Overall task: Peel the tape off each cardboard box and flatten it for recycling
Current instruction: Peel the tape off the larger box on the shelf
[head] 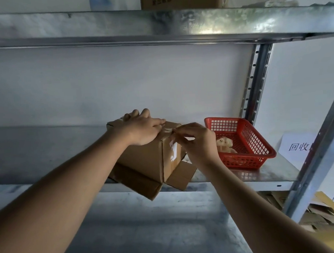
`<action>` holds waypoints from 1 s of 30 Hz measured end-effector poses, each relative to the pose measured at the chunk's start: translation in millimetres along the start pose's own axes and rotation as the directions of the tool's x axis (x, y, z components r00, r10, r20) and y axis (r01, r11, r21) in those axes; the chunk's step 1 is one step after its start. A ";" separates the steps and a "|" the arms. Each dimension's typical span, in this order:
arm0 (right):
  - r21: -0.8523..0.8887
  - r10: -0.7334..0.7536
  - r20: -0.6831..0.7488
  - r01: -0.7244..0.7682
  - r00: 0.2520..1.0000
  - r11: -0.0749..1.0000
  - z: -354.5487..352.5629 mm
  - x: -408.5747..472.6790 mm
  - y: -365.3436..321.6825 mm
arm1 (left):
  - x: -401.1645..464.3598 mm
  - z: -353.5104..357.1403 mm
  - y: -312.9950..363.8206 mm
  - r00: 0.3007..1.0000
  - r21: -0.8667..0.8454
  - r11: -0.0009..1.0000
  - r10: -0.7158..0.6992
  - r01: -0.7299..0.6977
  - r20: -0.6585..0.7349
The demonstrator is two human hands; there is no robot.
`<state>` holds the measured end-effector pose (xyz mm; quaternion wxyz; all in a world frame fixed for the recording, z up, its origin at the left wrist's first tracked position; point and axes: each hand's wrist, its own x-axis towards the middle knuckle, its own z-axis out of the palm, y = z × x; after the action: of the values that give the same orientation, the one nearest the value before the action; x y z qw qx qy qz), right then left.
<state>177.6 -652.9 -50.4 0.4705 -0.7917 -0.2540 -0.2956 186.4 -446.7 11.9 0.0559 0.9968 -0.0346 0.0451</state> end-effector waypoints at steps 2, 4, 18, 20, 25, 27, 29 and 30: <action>0.000 0.068 -0.039 -0.068 0.997 0.998 6.3 -5.7 -4.2 | 1.3 4.0 0.7 1.000 -0.024 1.000 0.014 -0.015 -0.013; 0.062 0.173 -0.084 -0.169 0.981 0.984 14.6 -11.2 -8.0 | 4.9 6.7 0.0 1.000 -0.051 0.999 0.017 -0.017 -0.007; 0.263 0.416 -0.178 -0.364 0.892 0.894 42.7 -13.8 -15.1 | 19.7 12.2 -5.1 0.995 -0.169 0.981 0.101 -0.095 0.026; 0.240 0.415 -0.203 -0.366 0.887 0.899 44.7 -13.1 -16.7 | 19.4 11.9 -5.2 0.994 -0.163 0.982 0.105 -0.100 0.027; 0.093 0.400 -0.295 -0.390 0.868 0.916 54.8 -10.6 -24.5 | 19.1 12.4 -5.1 0.995 -0.149 0.985 0.097 -0.092 0.027; 0.058 0.396 -0.304 -0.398 0.866 0.915 54.8 -8.3 -25.3 | 19.3 13.2 -5.5 0.995 -0.151 0.984 0.102 -0.098 0.020; 0.002 0.363 -0.274 -0.377 0.891 0.926 51.5 -5.2 -22.8 | 21.0 13.5 -6.1 0.994 -0.151 0.983 0.112 -0.109 0.011; -0.044 0.332 -0.249 -0.353 0.910 0.935 49.3 -4.1 -21.3 | 22.1 13.6 -6.5 0.994 -0.149 0.983 0.113 -0.110 0.008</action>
<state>171.5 -600.2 -59.5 0.5066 -0.8027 -0.0400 -0.3121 210.0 -443.2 -0.2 0.1271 0.9867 -0.0942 0.0374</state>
